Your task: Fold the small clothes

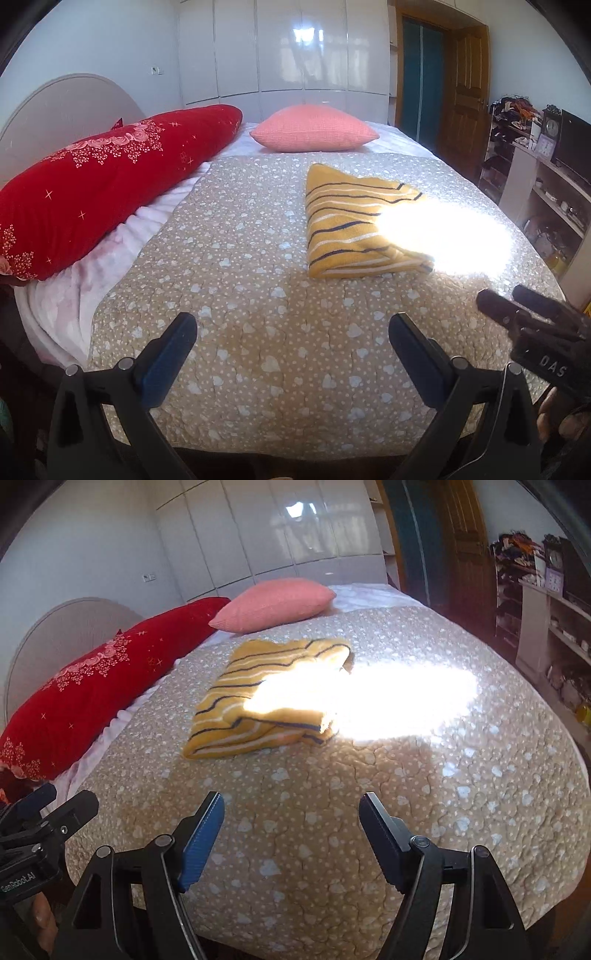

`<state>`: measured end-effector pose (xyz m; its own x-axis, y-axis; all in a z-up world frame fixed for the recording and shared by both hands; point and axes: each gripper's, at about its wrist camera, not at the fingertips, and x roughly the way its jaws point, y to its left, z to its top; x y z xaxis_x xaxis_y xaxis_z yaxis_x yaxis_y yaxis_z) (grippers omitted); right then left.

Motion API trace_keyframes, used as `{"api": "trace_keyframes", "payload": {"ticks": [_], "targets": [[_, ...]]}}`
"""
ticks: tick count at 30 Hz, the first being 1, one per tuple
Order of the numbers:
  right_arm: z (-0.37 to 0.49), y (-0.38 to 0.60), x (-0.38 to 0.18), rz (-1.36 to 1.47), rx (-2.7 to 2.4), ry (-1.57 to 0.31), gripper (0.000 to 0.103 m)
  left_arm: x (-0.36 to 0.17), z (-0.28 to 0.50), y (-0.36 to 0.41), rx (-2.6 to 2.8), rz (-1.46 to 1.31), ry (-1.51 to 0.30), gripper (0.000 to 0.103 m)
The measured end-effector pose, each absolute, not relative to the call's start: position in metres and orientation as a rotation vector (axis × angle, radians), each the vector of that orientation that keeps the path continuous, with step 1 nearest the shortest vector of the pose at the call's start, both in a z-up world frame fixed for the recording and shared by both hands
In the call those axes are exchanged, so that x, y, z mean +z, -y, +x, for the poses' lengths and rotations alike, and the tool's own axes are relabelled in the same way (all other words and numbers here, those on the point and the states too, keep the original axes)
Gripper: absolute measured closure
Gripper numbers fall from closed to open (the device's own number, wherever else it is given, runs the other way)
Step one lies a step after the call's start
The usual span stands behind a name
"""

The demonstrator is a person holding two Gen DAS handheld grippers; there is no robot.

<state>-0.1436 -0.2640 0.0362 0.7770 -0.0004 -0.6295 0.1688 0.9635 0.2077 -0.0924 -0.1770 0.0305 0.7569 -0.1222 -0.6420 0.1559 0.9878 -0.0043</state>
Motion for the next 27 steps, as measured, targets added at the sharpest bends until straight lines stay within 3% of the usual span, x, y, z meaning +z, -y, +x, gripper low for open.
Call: {"api": "trace_keyframes", "payload": {"ticks": [4, 10, 13, 19, 23, 27], "targets": [[-0.159, 0.265, 0.095, 0.035, -0.142, -0.595, 0.023, 0.046, -0.100, 0.167, -0.141, 0.033, -0.657, 0.000], [-0.185, 0.290, 0.182, -0.477, -0.280, -0.602, 0.009, 0.052, -0.101, 0.154, -0.136, -0.031, -0.651, 0.000], [-0.191, 0.310, 0.200, -0.556, -0.365, -0.624, 0.005, 0.051, -0.099, 0.157, -0.149, -0.046, -0.660, 0.000], [-0.183, 0.326, 0.144, -0.246, -0.316, -0.668, 0.002, 0.044, -0.102, 0.173, -0.176, 0.007, -0.676, 0.000], [-0.164, 0.292, 0.079, -0.155, -0.263, -0.658, 0.002, 0.038, -0.104, 0.178, -0.191, 0.011, -0.710, 0.000], [-0.161, 0.255, 0.055, -0.070, -0.204, -0.635, 0.002, 0.032, -0.111, 0.183, -0.218, 0.013, -0.732, 0.000]]}}
